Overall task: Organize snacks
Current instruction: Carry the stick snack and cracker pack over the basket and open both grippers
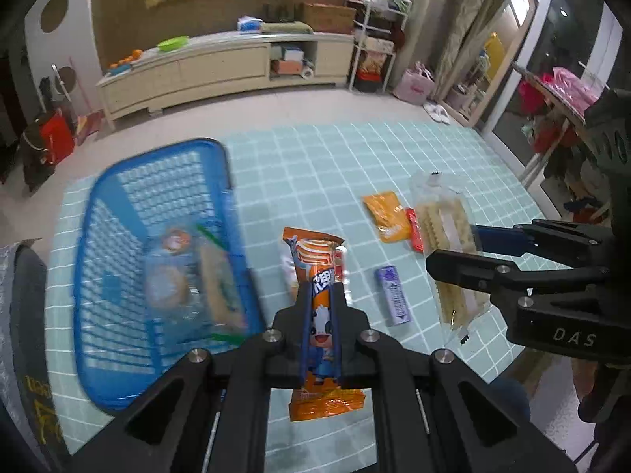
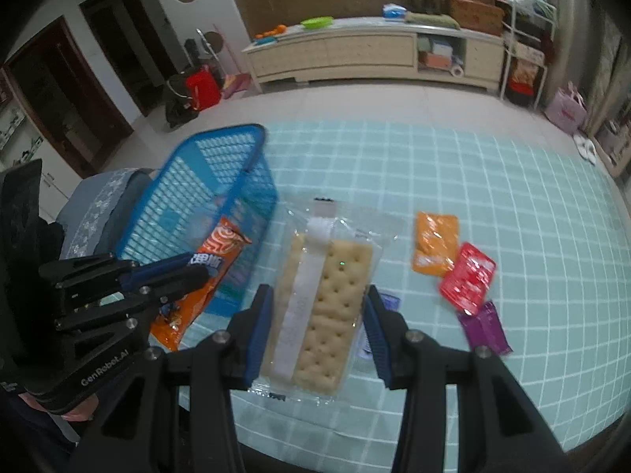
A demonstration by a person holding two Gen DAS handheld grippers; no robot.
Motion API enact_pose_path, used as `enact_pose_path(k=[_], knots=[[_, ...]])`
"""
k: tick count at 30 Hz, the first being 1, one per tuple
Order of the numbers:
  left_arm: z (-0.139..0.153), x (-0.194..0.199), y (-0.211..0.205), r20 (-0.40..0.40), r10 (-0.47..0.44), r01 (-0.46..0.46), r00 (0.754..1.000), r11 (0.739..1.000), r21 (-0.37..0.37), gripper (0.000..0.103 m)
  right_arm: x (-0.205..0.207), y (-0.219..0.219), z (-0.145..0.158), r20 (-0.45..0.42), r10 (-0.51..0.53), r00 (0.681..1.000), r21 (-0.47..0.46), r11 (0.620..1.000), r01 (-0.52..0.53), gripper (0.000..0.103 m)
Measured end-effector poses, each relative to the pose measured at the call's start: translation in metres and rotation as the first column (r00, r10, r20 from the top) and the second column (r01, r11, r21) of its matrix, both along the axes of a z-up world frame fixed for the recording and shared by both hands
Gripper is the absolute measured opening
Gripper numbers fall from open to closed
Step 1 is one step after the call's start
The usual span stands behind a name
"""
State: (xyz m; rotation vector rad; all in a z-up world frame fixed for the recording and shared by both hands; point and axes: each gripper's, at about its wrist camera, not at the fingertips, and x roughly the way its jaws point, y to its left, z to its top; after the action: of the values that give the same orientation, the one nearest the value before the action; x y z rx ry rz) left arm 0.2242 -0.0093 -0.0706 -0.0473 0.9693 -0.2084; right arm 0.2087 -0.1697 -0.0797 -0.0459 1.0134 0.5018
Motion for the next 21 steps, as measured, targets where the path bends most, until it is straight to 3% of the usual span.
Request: enact_pose_path(k=[12, 21], knots=[[0.018, -0.015, 0.084, 0.028, 0.101, -0.102, 0.994, 0.995, 0.015, 0.008, 0.004, 0.086, 0.016, 0.043, 0.106, 0.993, 0.0, 0.994, -0.106, 0.05], [0.006, -0.008, 0.127, 0.012, 0.152, -0.152, 0.988, 0.988, 0.005, 0.008, 0.019, 0.137, 0.0, 0.006, 0.157, 0.988, -0.018, 0.987, -0.157, 0.05]])
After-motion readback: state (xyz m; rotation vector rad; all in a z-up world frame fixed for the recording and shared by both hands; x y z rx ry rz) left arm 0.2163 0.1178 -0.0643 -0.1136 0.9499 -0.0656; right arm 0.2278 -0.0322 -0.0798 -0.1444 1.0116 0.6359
